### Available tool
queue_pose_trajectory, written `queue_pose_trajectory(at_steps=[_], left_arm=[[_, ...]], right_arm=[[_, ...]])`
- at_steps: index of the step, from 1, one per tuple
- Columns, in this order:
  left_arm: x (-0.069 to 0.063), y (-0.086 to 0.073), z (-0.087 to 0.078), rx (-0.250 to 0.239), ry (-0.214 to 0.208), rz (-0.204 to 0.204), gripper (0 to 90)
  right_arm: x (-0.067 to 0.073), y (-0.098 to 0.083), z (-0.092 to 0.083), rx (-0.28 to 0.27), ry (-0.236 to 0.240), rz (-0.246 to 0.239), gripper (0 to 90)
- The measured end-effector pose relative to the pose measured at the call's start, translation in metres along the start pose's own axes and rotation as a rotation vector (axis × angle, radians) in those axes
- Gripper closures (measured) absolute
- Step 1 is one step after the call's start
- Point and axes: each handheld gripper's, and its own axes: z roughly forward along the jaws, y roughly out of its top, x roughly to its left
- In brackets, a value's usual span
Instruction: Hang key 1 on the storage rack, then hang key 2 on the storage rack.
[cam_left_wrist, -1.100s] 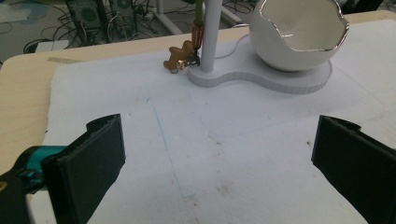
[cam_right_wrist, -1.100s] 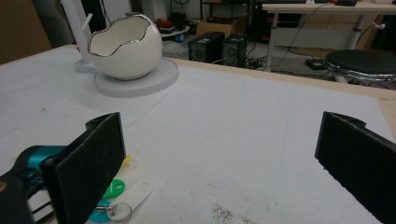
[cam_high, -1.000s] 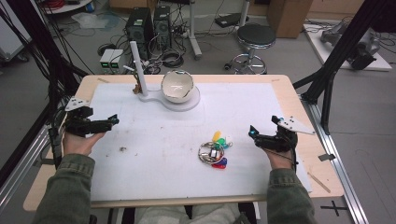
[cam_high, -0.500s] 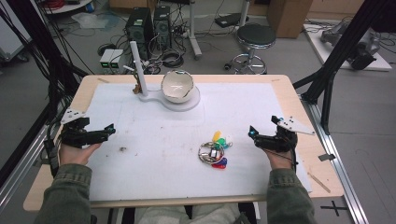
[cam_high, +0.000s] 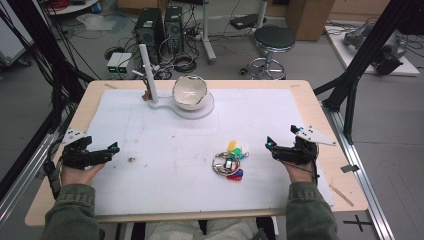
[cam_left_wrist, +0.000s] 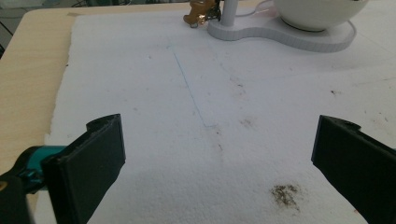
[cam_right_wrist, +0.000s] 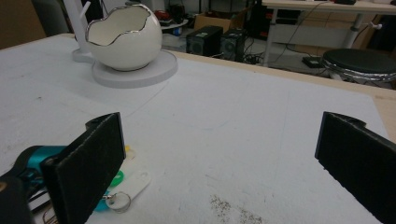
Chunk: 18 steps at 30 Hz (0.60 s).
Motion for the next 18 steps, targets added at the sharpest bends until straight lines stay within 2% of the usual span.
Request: queue_pose_trajectory(at_steps=[9, 18], left_arm=[[-0.002, -0.004, -0.002, -0.006, -0.001, 0.011, 3.2], [0.0, -0.009, -0.005, -0.013, 0.002, -0.002, 3.2]], right_arm=[[0.003, 0.001, 0.001, 0.017, 0.026, -0.007, 0.5], [0.01, 0.004, 0.005, 0.03, 0.063, -0.023, 0.5]])
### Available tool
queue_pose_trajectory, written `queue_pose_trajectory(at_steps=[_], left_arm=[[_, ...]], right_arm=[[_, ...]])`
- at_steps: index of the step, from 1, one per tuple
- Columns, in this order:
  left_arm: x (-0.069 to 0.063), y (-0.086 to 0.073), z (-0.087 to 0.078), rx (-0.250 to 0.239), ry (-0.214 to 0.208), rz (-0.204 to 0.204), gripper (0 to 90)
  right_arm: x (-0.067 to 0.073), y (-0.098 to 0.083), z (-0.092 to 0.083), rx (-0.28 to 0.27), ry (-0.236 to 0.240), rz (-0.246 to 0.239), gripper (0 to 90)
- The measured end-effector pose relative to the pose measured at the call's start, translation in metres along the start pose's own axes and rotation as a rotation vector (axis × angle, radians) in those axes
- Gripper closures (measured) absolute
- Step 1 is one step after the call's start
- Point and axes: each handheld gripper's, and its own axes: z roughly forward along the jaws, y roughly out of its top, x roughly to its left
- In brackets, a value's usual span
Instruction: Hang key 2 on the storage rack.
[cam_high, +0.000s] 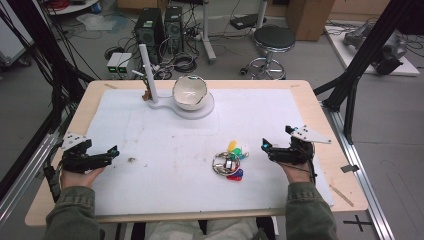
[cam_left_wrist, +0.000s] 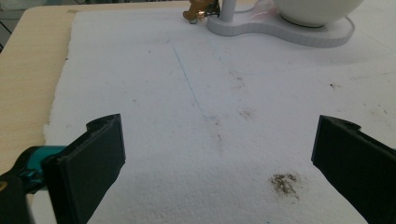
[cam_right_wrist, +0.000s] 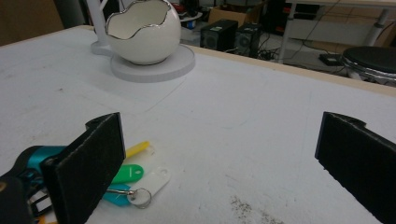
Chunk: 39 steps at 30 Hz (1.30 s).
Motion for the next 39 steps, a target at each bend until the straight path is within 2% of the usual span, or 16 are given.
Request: queue_pose_trajectory(at_steps=[8, 12, 18, 23, 39], left_arm=[[0.0, -0.001, 0.0, 0.002, -0.009, 0.001, 3.2], [-0.003, -0.002, 0.001, 0.013, -0.017, 0.019, 3.2], [-0.004, -0.002, 0.001, 0.018, -0.024, 0.019, 3.2], [-0.005, -0.002, 0.001, 0.023, -0.032, 0.031, 3.2], [-0.004, -0.003, 0.001, 0.023, -0.036, 0.029, 3.2]], right_arm=[[0.007, 0.001, 0.004, 0.021, 0.035, -0.023, 0.5], [0.012, 0.002, 0.007, 0.038, 0.059, -0.03, 0.5], [0.02, 0.003, 0.01, 0.061, 0.089, -0.062, 0.5], [0.025, 0.003, 0.014, 0.076, 0.106, -0.079, 0.5], [0.038, 0.002, 0.022, 0.114, 0.15, -0.109, 0.5]])
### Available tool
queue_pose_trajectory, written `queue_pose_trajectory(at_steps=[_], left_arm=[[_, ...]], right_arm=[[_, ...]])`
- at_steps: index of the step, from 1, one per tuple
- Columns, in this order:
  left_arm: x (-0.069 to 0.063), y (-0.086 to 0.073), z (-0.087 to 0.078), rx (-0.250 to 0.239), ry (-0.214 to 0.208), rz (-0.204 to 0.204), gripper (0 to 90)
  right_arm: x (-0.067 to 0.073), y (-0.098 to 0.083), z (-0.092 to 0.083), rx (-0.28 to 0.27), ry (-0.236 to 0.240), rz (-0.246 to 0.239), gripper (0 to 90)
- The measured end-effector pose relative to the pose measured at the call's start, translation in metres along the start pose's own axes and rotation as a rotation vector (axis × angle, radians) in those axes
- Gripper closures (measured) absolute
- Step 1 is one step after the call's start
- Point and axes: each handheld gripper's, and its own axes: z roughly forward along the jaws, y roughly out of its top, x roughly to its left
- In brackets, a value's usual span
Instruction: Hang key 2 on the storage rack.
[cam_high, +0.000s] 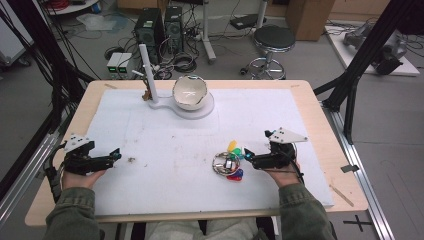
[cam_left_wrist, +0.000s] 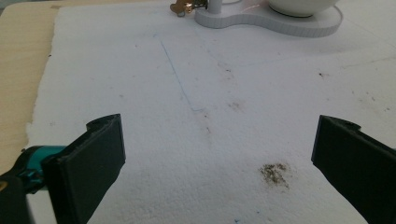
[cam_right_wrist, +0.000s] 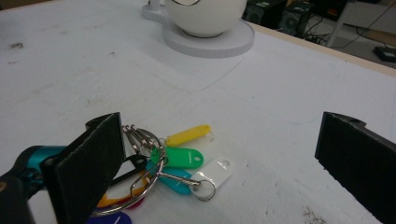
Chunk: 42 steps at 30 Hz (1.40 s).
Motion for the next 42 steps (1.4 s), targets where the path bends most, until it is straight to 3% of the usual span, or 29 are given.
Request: queue_pose_trajectory(at_steps=[42], left_arm=[[0.002, -0.003, -0.004, -0.002, 0.001, -0.001, 3.3]], right_arm=[[0.042, 0.001, 0.029, 0.136, 0.206, -0.122, 0.6]])
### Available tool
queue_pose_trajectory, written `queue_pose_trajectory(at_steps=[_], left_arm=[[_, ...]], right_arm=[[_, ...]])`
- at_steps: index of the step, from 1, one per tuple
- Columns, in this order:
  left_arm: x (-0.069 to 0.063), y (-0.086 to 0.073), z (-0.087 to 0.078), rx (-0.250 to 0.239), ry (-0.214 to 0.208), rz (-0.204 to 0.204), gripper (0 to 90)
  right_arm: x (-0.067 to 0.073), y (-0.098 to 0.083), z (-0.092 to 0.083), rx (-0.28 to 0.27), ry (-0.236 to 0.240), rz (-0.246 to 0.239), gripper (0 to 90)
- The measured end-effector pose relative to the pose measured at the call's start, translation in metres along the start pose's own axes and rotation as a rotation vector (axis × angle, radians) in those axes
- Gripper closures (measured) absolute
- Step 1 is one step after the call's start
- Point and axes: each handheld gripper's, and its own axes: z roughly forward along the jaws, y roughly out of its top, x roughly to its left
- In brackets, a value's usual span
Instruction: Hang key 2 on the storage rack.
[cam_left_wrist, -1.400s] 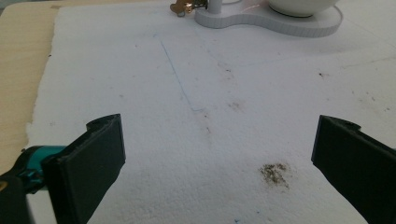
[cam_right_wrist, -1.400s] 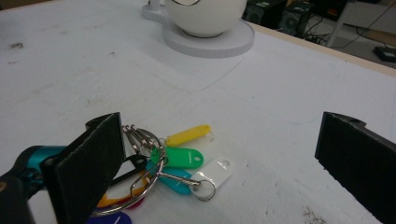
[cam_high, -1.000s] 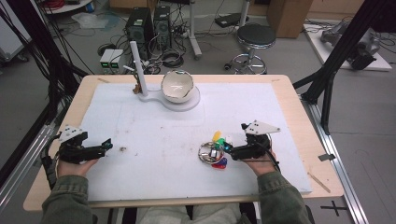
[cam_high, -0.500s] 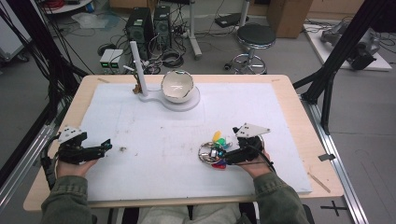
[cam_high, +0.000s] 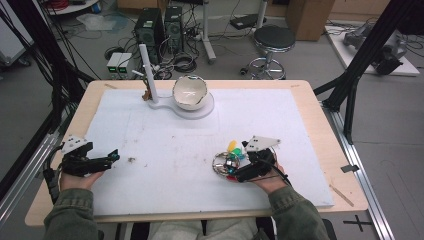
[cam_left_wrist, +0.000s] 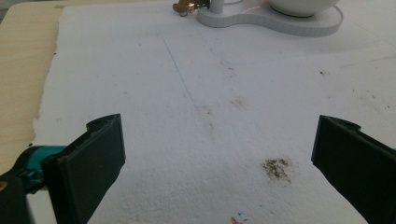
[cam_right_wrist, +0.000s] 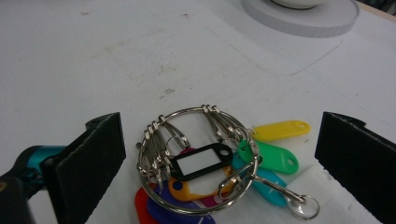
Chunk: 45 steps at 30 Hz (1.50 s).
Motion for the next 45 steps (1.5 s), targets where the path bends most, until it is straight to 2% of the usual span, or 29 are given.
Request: queue_pose_trajectory(at_steps=[4, 13, 15, 19, 20, 22, 25, 36, 42, 45], left_arm=[[0.0, 0.0, 0.0, 0.001, -0.002, 0.003, 3.2], [-0.001, 0.0, 0.0, -0.001, -0.006, 0.003, 3.2], [-0.001, 0.0, 0.001, 0.0, -0.005, 0.004, 3.2], [0.0, 0.0, 0.001, 0.004, -0.006, 0.006, 3.2], [-0.001, -0.001, 0.001, 0.003, -0.005, 0.006, 3.2], [-0.001, -0.001, 0.001, 0.003, -0.005, 0.007, 3.2], [-0.001, 0.0, 0.0, -0.005, -0.001, 0.008, 3.2], [-0.001, 0.0, 0.0, -0.005, 0.001, 0.012, 3.3], [-0.001, -0.001, 0.001, -0.007, 0.0, 0.009, 3.2], [-0.001, -0.001, 0.0, -0.007, -0.001, 0.01, 3.3]], right_arm=[[0.003, 0.0, 0.004, 0.024, 0.04, -0.011, 0.6], [0.009, -0.001, 0.01, 0.074, 0.087, -0.032, 0.6], [0.011, -0.001, 0.012, 0.089, 0.099, -0.046, 4.4], [0.013, -0.001, 0.015, 0.107, 0.112, -0.064, 6.2], [0.015, -0.001, 0.014, 0.117, 0.117, -0.057, 7.4], [0.016, 0.0, 0.015, 0.117, 0.131, -0.07, 15.6], [0.016, 0.001, 0.015, 0.122, 0.135, -0.094, 18.8], [0.021, 0.003, 0.015, 0.176, 0.199, -0.114, 42.7], [0.022, 0.004, 0.018, 0.208, 0.203, -0.135, 53.5], [0.024, 0.004, 0.018, 0.223, 0.174, -0.14, 61.8]])
